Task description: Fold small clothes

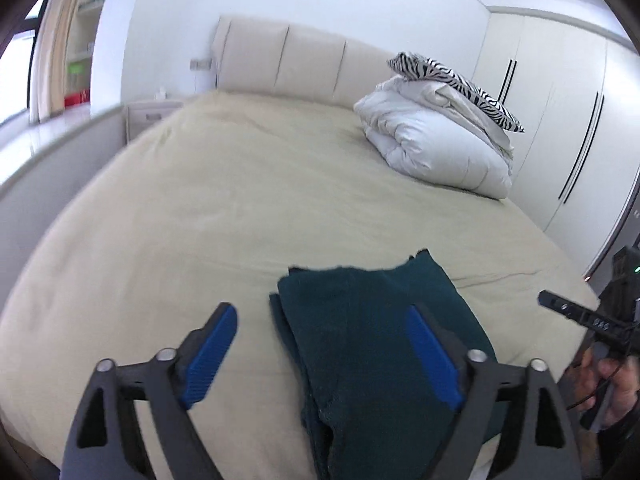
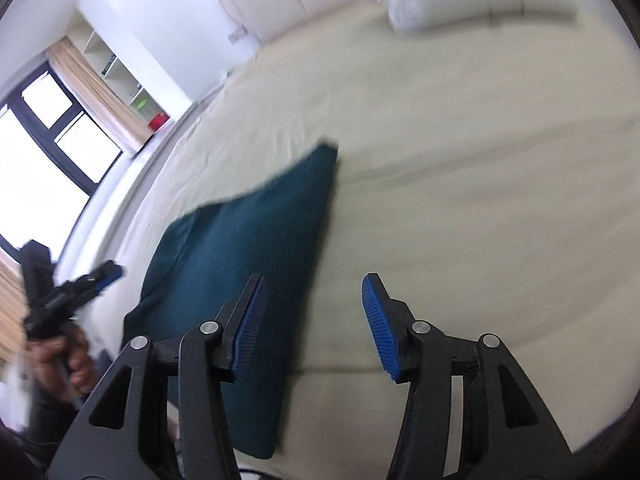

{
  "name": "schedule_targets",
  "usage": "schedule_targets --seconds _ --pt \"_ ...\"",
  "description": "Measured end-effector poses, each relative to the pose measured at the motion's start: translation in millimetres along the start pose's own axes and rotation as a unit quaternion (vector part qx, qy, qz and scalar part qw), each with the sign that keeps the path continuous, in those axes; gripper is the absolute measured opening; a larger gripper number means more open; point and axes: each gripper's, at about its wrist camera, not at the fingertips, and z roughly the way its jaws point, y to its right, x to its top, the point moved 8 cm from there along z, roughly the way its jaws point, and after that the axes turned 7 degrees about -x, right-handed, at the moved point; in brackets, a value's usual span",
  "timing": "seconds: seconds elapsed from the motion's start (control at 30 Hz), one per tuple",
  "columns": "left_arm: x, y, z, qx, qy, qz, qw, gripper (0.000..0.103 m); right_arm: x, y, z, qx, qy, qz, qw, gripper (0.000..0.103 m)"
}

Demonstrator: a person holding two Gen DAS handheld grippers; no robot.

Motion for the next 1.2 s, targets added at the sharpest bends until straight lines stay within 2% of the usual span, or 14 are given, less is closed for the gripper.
schedule_targets --seconds 0.03,0.07,0.1,0.17,0.23,0.3,0.4,0.53,0.63,0.73,0.83,0.93,1.2 --pt "9 6 -12 0.021 0.029 0.019 0.9992 0.103 8 -8 -13 -0.019 0.031 -0.017 0.999 0.054" --pt "16 12 -19 0.033 0.048 0.032 0.9978 0.103 18 -16 -28 -0.041 0.067 -0.032 0.996 0.068" --pt "22 16 -26 0.044 0.062 0.042 0.9962 0.103 24 -16 -37 -0.053 0.087 -0.036 0.994 0.086" --pt "31 21 -39 0.077 0.075 0.053 0.9928 0.103 39 -7 -66 -0.093 0.154 -0.025 0.983 0.101" --pt "40 26 -51 0.101 0.086 0.057 0.9895 0.103 53 -12 -92 -0.117 0.214 -0.017 0.97 0.103" --pt "46 29 -60 0.111 0.093 0.057 0.9879 0.103 63 -17 -105 -0.128 0.23 -0.029 0.964 0.103" --pt "49 30 -69 0.118 0.102 0.044 0.9868 0.103 68 -32 -109 -0.123 0.208 -0.06 0.968 0.103" --pt "32 13 -47 0.144 0.046 0.031 0.9881 0.103 64 -50 -102 -0.115 0.166 -0.067 0.977 0.103" --pt "11 5 -31 0.149 0.004 0.022 0.9886 0.103 50 -55 -77 -0.119 0.103 -0.046 0.986 0.103" --pt "-13 -6 -12 0.148 -0.046 -0.003 0.9879 0.103 30 -43 -46 -0.118 0.053 -0.023 0.991 0.103" --pt "-36 -11 5 0.129 -0.08 -0.035 0.9879 0.103 9 -31 -19 -0.126 0.021 -0.006 0.992 0.103" --pt "-53 -15 16 0.138 -0.104 -0.038 0.9842 0.103 1 -27 2 -0.139 0.009 -0.014 0.99 0.103" --pt "-69 -20 23 0.149 -0.123 -0.031 0.9808 0.103 -32 -49 30 -0.152 -0.024 -0.067 0.986 0.103"
